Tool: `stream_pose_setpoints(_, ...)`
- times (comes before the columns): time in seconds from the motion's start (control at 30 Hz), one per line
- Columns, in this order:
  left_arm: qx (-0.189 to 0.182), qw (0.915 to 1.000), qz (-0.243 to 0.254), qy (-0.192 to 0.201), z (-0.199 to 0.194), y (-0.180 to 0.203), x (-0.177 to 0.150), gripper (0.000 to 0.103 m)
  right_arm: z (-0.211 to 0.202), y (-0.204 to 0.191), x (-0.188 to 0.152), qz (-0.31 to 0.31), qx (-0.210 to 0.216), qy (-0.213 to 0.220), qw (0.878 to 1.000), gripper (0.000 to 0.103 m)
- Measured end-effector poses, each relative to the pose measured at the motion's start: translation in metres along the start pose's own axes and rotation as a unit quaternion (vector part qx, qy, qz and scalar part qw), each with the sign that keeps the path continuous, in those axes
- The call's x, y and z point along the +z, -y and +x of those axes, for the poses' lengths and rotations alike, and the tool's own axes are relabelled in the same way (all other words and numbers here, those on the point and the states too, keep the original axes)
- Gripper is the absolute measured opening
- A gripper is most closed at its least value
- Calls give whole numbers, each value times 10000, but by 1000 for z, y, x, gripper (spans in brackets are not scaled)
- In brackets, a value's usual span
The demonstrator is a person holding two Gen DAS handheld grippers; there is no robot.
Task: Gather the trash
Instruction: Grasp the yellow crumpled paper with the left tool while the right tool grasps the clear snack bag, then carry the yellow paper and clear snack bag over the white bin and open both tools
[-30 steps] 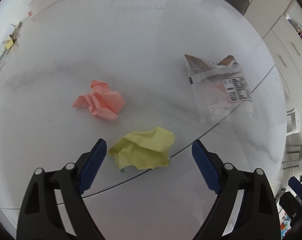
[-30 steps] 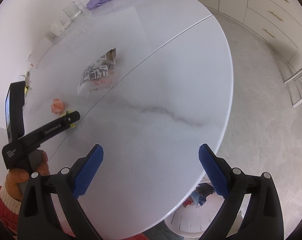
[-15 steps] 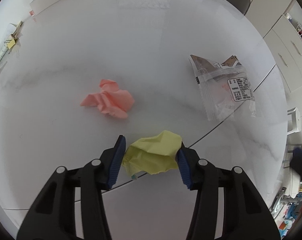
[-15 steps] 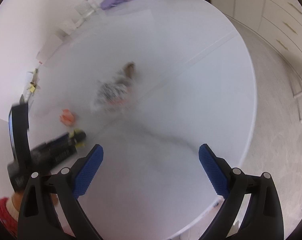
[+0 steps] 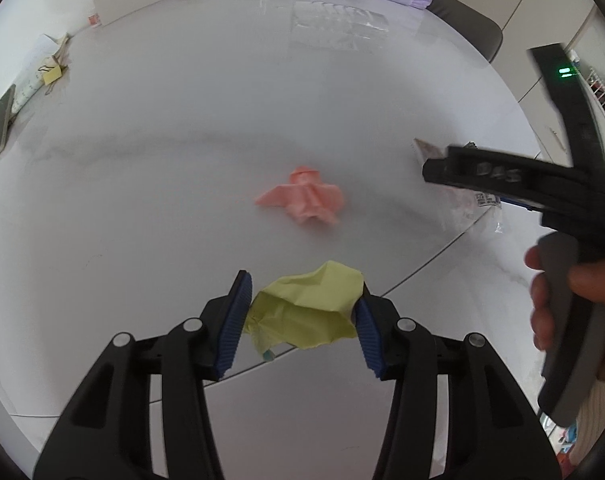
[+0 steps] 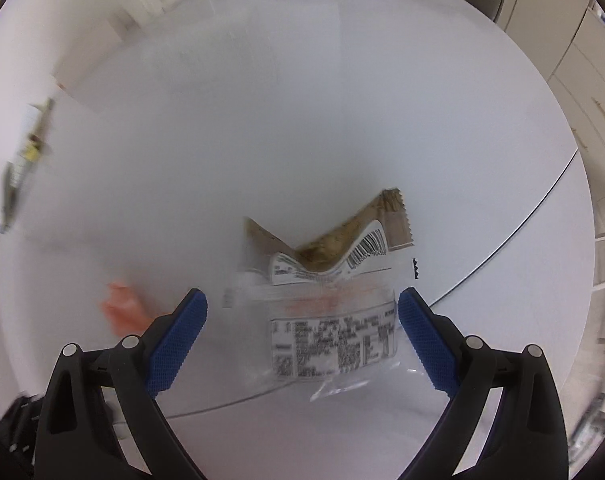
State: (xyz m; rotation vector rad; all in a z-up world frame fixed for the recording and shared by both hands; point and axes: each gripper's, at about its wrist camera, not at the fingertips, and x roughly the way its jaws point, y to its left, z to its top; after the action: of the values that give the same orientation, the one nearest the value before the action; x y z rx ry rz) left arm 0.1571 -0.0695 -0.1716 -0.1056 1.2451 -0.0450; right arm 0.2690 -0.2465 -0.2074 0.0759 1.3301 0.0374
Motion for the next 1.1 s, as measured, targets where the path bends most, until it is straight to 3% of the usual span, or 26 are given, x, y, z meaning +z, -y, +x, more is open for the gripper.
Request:
stream_pose_setpoints(0.2, -98, 9999, -58, -97, 8, -5, 3, 49, 12, -5, 2, -195, -317, 4, 9993, 93)
stream_pose_setpoints(0.27, -114, 9999, -40, -94, 8, -5, 4, 49, 10, -4, 2, -214, -317, 56, 9993, 76)
stream_pose_setpoints(0.3, -128, 9999, -37, -86, 8, -5, 5, 49, 8, -3, 3, -207, -288, 89, 9993, 73)
stream_pose_setpoints(0.4, -179, 9998, -58, -94, 7, -5, 3, 49, 3, 4, 3, -114, -167, 178, 9996, 52)
stream_pose_setpoints(0.47, -193, 9997, -54, -116, 8, -8, 3, 49, 0, 10, 3, -44, -81, 240, 9997, 34)
stream_pose_setpoints(0.57, -209, 9997, -33, -124, 9, -10, 0, 49, -5, 20, 1, 52, 15, 317, 9995, 17)
stream_pose_setpoints(0.87, -365, 9988, 311, 20, -6, 8, 6, 49, -49, 36, -28, 217, 527, 625, 9964, 13)
stream_pose_setpoints(0.97, -488, 9969, 615, 107, -19, 26, -1, 49, -79, 47, -58, 242, 673, 715, 9949, 13)
stream_pose_setpoints(1.1, -731, 9924, 986, 126, -37, 54, -19, 49, -118, 69, -115, 281, 528, 769, 9952, 13)
